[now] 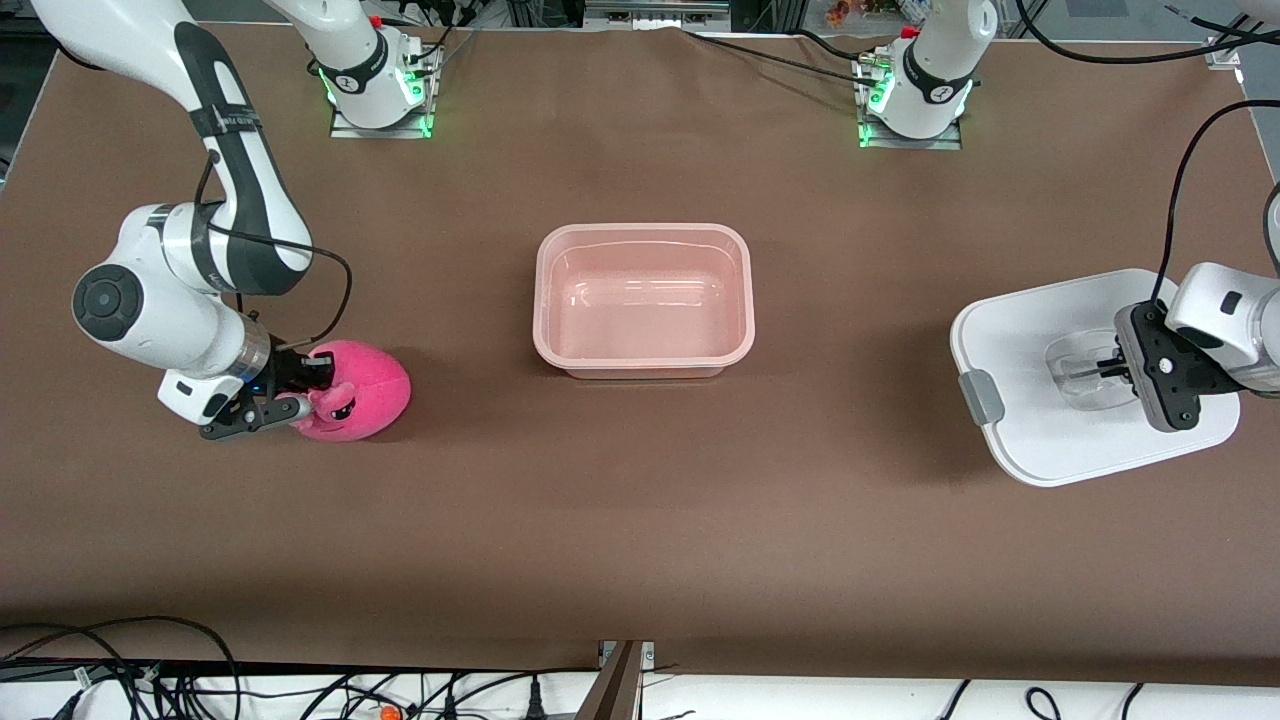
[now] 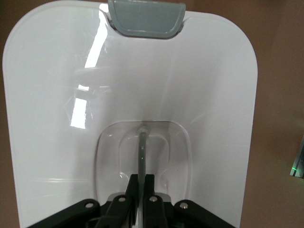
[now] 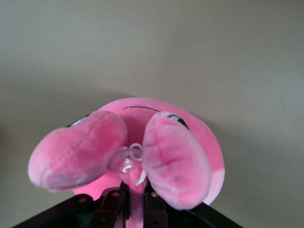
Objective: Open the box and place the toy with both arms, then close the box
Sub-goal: 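Lift the plush toy with the right gripper and carry it over the box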
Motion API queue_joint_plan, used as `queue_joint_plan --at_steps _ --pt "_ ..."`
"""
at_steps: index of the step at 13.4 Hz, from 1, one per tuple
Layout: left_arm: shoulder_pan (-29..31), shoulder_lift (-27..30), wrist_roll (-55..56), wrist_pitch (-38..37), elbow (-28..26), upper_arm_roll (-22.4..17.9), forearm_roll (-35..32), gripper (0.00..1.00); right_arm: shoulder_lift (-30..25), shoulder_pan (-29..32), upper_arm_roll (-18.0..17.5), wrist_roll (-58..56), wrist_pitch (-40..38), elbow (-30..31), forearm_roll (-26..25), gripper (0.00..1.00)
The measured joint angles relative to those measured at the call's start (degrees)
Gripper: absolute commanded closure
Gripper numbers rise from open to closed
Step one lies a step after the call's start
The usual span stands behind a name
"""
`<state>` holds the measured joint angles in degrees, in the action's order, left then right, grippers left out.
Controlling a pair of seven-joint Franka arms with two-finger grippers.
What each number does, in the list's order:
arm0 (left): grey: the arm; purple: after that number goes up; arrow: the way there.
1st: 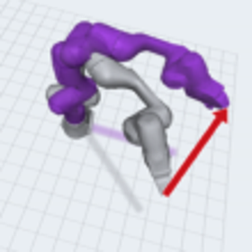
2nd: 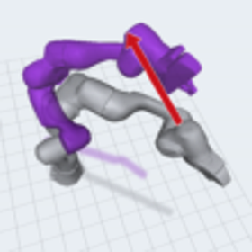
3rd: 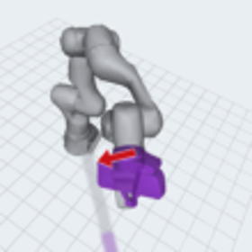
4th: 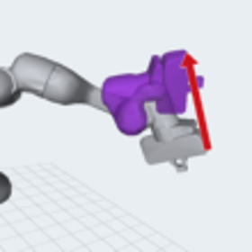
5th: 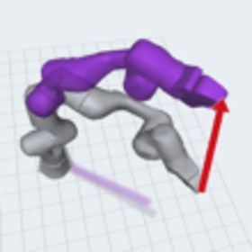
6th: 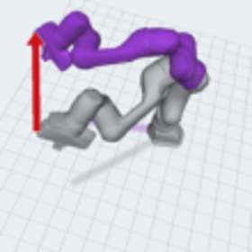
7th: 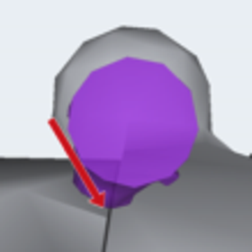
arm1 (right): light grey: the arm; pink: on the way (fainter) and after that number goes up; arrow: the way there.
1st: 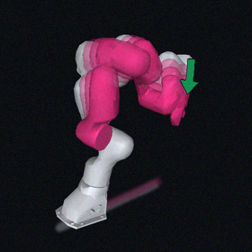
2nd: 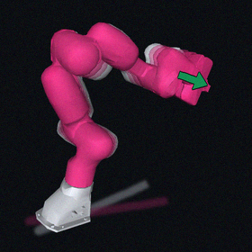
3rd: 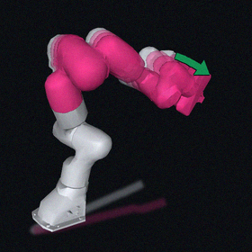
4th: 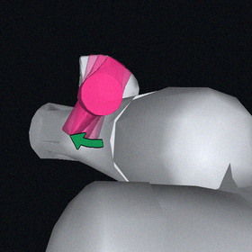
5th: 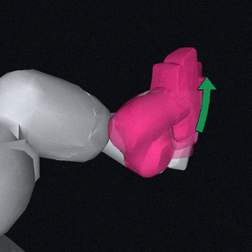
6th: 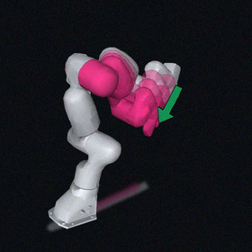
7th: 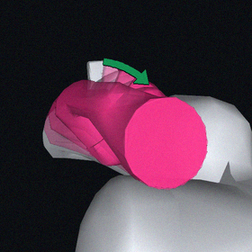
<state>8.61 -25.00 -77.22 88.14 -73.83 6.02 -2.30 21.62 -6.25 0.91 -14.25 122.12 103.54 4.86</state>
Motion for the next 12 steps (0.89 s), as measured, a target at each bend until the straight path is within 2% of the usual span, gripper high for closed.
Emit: queue_joint_plan --at_steps 3,7,9,12 --pt "0.00 -0.03 -0.05 0.01 0.00 0.01 0.00 1.00 -1.55 -1.22 -1.54 -0.46 -12.67 -6.87 -0.17 1.00" --pt "-0.01 -0.03 -0.12 0.03 0.00 0.01 0.00 1.00 -1.77 -8.76 -2.11 -0.65 -30.10 -18.19 -0.41 1.00" --pt "-0.01 -0.03 -0.15 0.06 0.01 0.02 0.00 1.00 -1.41 -14.91 -2.28 -0.75 -34.95 -21.82 -1.22 1.00" --pt "-0.01 -0.03 -0.15 0.07 0.01 0.03 0.00 1.00 0.50 -24.98 -2.44 -0.75 -37.03 -25.87 -2.64 1.00"
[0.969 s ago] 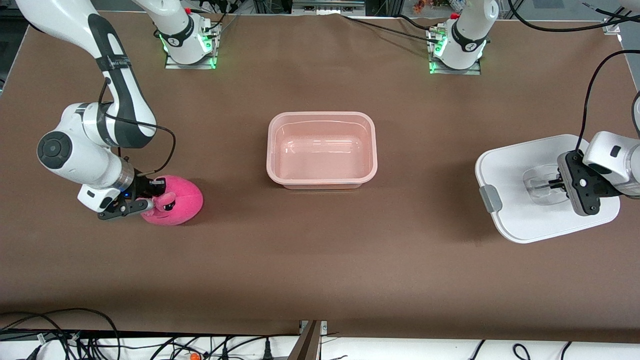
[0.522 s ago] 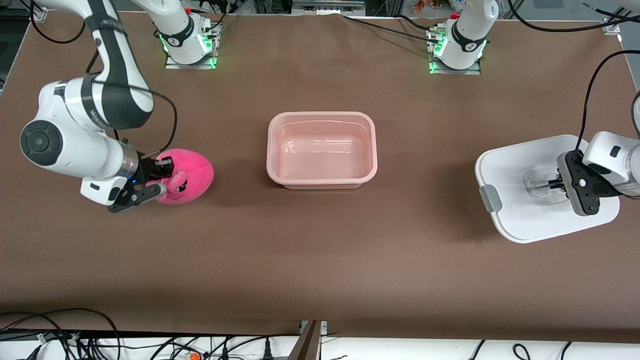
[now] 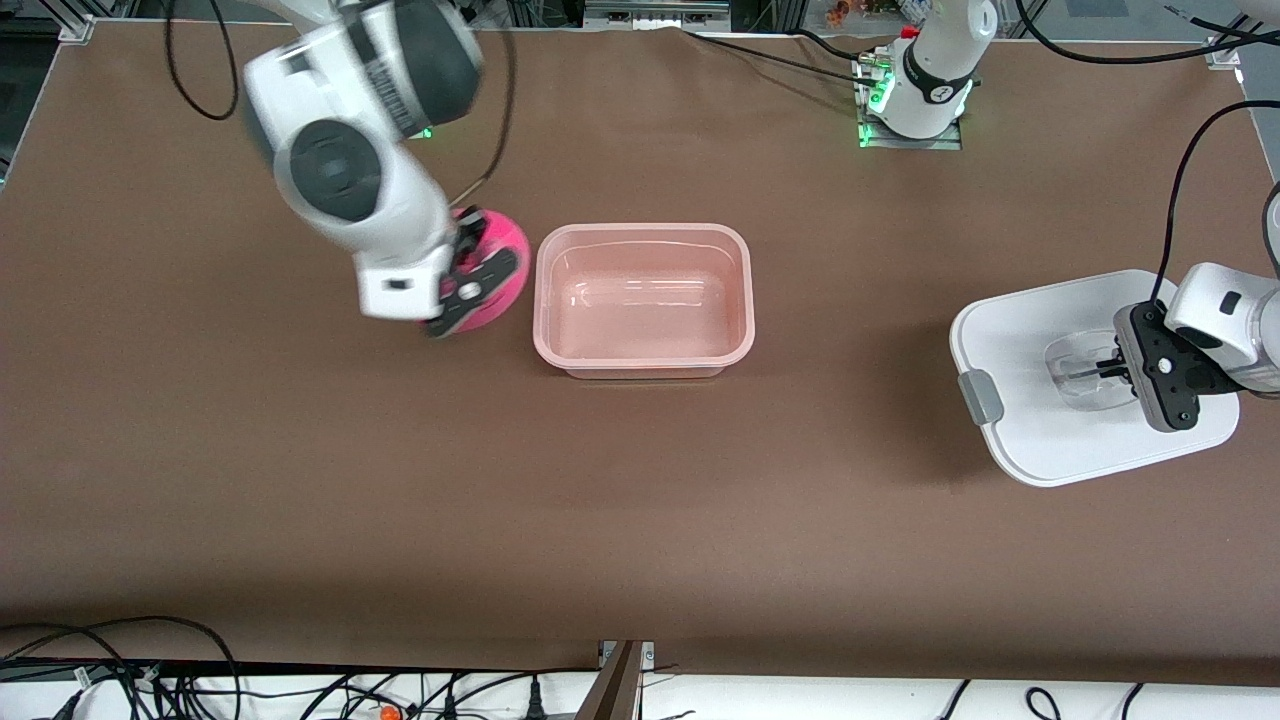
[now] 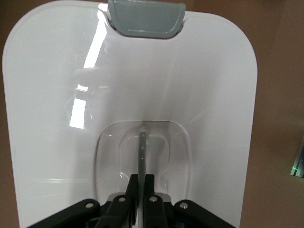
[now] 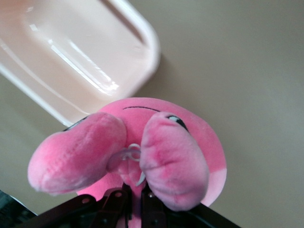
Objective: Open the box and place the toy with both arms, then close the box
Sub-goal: 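Lift the plush toy with the right gripper and carry it over the box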
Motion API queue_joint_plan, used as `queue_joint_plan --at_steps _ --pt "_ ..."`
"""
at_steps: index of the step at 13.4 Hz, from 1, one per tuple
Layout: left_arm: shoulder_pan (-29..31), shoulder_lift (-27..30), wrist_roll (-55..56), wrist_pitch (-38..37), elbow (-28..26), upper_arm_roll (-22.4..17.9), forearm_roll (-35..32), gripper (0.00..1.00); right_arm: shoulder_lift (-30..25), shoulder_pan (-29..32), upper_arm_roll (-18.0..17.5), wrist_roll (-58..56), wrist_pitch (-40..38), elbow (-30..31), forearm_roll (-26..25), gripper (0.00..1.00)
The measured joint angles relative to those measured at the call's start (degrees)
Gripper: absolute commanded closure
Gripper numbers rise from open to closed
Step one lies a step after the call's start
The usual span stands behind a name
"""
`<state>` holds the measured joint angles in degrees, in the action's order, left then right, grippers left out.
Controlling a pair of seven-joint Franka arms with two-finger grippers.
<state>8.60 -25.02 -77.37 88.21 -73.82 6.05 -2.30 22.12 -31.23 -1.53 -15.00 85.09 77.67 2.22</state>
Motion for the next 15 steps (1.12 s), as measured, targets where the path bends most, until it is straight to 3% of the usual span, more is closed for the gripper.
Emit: queue_joint_plan --at_steps 5,11,15 --pt "0.00 0.00 0.00 0.03 0.00 0.01 0.00 1.00 6.32 -12.45 0.02 -1.95 -1.11 -7.06 -5.83 1.00" --pt "0.00 0.00 0.00 0.06 0.01 0.01 0.00 1.00 16.05 -16.01 0.14 -8.56 -1.64 -16.50 -8.87 1.00" --pt "0.01 0.00 0.00 0.08 0.01 0.01 0.00 1.00 18.97 -18.54 0.25 -8.57 -1.43 -18.26 -11.56 1.00"
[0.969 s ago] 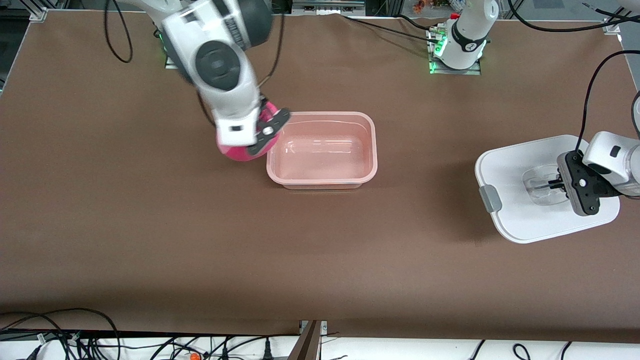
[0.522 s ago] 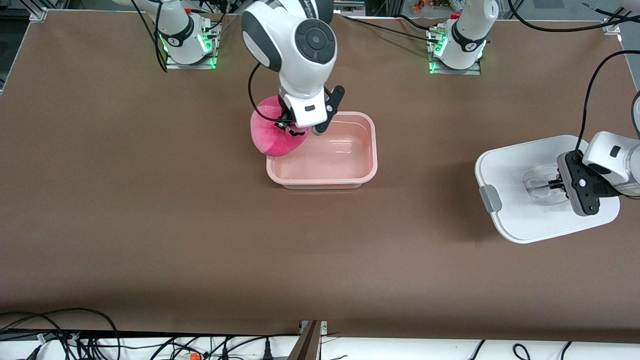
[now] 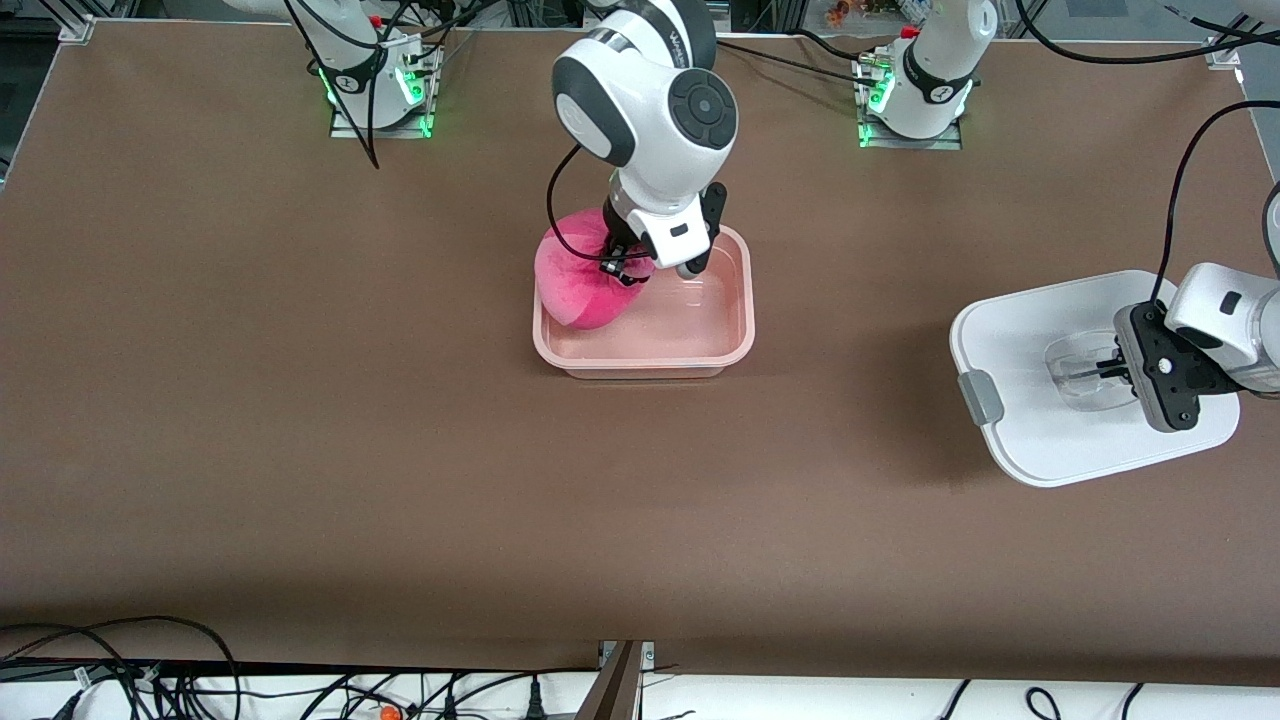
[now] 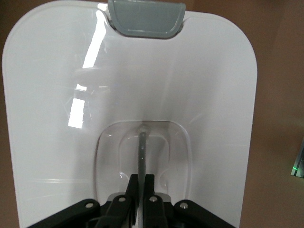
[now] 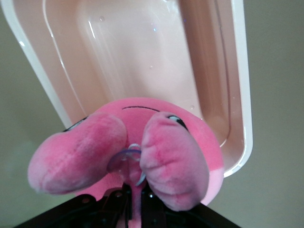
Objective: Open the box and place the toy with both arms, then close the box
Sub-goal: 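Lift the plush toy with the right gripper and carry it over the box, then lower the plush toy into the box and open the right gripper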
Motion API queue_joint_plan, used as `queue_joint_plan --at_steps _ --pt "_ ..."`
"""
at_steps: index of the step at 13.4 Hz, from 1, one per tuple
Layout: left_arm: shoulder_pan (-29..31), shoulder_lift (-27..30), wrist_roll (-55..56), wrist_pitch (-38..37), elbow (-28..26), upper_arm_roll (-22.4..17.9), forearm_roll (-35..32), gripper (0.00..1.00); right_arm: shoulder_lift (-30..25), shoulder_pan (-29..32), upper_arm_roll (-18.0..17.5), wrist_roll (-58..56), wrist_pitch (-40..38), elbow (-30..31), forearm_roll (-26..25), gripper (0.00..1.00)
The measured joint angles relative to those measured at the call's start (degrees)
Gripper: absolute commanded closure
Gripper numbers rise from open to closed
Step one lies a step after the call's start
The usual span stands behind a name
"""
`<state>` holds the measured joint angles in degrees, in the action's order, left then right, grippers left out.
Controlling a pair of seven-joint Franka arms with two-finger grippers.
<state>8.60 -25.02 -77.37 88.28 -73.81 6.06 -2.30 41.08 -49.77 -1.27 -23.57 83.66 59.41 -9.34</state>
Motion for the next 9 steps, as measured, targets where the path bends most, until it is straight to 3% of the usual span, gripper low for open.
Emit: queue_joint_plan --at_steps 5,6,7,9 --pt "0.00 0.00 0.00 0.02 0.00 0.00 0.00 1.00 5.12 -1.48 0.20 0.16 3.44 -0.19 -3.66 1.00" --pt "-0.01 0.00 0.00 0.02 0.00 0.00 0.00 1.00 6.39 -1.81 0.21 0.40 4.17 -0.21 -4.66 0.10" --pt "-0.01 0.00 0.00 0.02 0.00 0.01 0.00 1.00 7.61 -2.14 0.22 0.74 5.16 -0.22 -5.48 0.00" --pt "-0.01 0.00 0.00 0.03 0.00 0.02 0.00 1.00 9.48 -2.58 0.30 2.39 7.66 -0.24 -6.26 0.00"
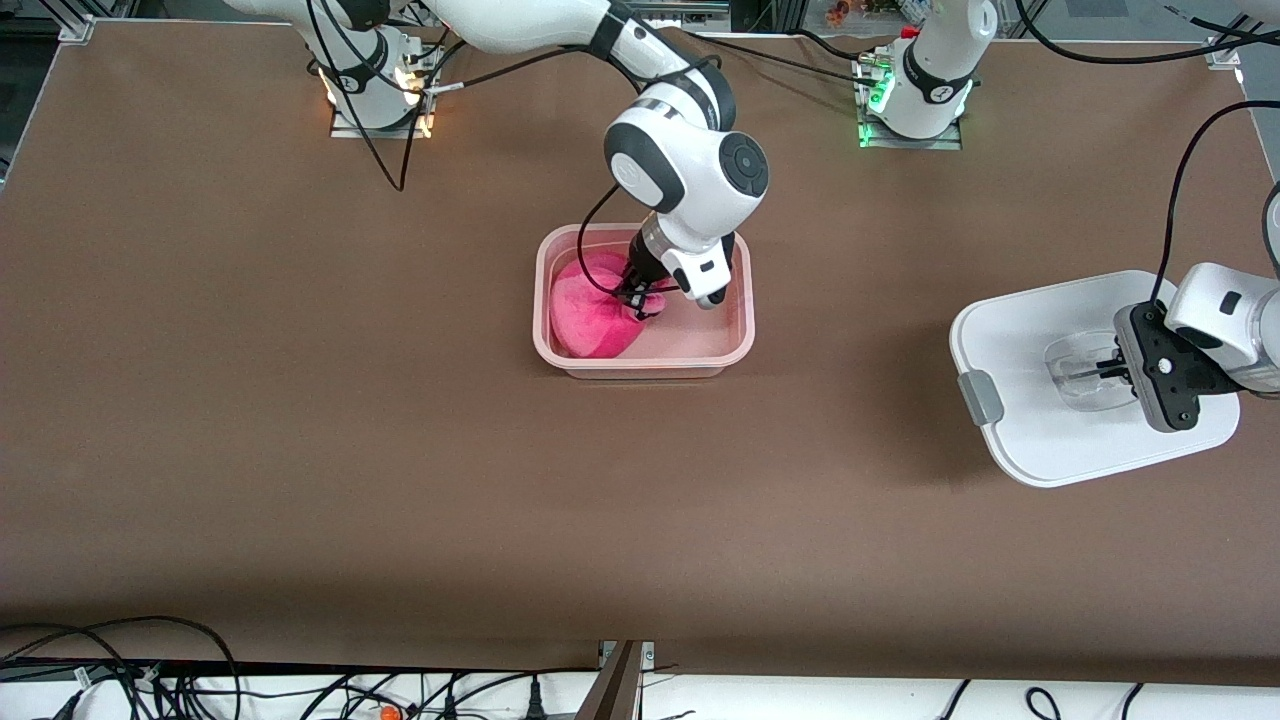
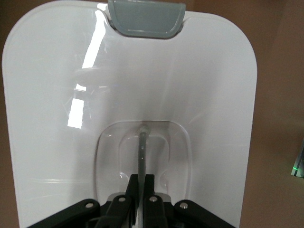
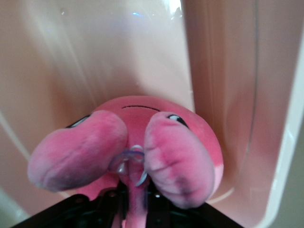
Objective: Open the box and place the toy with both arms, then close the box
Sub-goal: 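Lower the plush toy into the box and open the right gripper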
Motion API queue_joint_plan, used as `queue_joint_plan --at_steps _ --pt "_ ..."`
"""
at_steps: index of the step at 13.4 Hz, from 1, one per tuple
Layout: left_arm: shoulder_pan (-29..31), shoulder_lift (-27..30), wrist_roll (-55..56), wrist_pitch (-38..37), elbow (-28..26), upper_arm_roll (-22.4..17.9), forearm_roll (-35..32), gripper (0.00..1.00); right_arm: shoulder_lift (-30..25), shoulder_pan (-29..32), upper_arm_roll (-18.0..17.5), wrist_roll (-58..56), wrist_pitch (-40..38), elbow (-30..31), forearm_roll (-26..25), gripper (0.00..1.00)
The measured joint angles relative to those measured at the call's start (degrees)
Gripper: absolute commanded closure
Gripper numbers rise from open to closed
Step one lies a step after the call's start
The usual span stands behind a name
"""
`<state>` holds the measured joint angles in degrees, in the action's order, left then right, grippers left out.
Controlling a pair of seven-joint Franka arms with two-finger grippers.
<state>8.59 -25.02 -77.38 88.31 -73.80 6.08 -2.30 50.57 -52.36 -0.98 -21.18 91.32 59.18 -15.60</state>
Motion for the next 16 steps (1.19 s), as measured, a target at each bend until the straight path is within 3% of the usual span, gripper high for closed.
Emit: queue_joint_plan --at_steps 8,12,16 --pt "-0.05 -0.03 -0.06 0.00 0.00 0.05 0.00 1.00 -1.42 0.12 2.09 3.65 3.33 -2.78 -0.23 0.00" --pt "-0.51 -0.13 -0.26 0.00 -0.02 1.47 0.05 1.00 -8.57 2.89 2.81 4.45 3.04 -3.91 0.80 0.00" --pt "-4.14 -0.28 -0.19 0.25 -0.03 3.23 0.29 1.00 -17.05 4.64 7.84 7.91 -2.82 -3.55 6.25 0.00"
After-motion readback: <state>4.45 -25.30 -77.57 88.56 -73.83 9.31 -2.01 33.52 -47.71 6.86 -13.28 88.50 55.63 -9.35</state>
